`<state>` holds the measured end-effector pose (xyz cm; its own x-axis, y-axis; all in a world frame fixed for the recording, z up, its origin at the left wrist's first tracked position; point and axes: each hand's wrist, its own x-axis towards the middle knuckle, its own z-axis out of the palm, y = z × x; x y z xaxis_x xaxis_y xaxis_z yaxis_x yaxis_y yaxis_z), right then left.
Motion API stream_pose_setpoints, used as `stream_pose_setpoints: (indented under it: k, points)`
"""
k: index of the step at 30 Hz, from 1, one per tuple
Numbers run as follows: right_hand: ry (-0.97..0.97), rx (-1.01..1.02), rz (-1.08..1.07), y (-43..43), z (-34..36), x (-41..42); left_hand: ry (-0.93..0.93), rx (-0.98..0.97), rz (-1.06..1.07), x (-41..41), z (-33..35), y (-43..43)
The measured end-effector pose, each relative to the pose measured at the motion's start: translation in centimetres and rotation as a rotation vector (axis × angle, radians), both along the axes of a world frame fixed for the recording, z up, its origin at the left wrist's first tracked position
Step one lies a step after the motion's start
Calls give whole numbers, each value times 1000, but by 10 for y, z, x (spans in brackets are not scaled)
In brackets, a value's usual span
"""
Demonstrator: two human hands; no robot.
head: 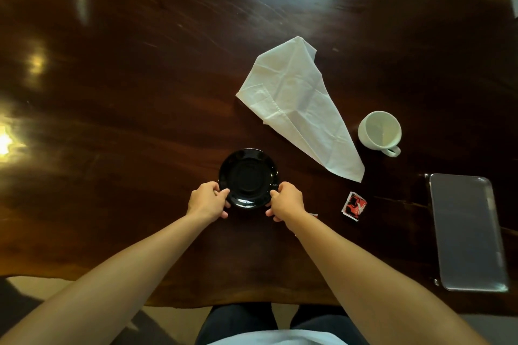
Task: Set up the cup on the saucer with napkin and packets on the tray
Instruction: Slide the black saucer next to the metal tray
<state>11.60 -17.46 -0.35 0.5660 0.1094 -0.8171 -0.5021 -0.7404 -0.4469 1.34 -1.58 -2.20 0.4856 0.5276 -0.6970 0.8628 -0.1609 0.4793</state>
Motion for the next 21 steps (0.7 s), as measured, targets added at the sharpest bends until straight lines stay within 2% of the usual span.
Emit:
stream_pose_setpoints:
  k: [7,11,15,21]
  points:
    - [-22,-36,-4,-38,26,-9,-2,-21,-27,-1,31,-34]
    - [24,-32,-141,-71,40,-9,-13,-36,-21,5,51,-63]
    - [-38,-30,-69,-113,50,-6,-17,-67,-37,15,67,-101]
    - [-54,35,-139,-184,62,11,-24,-115,-58,33,74,-166]
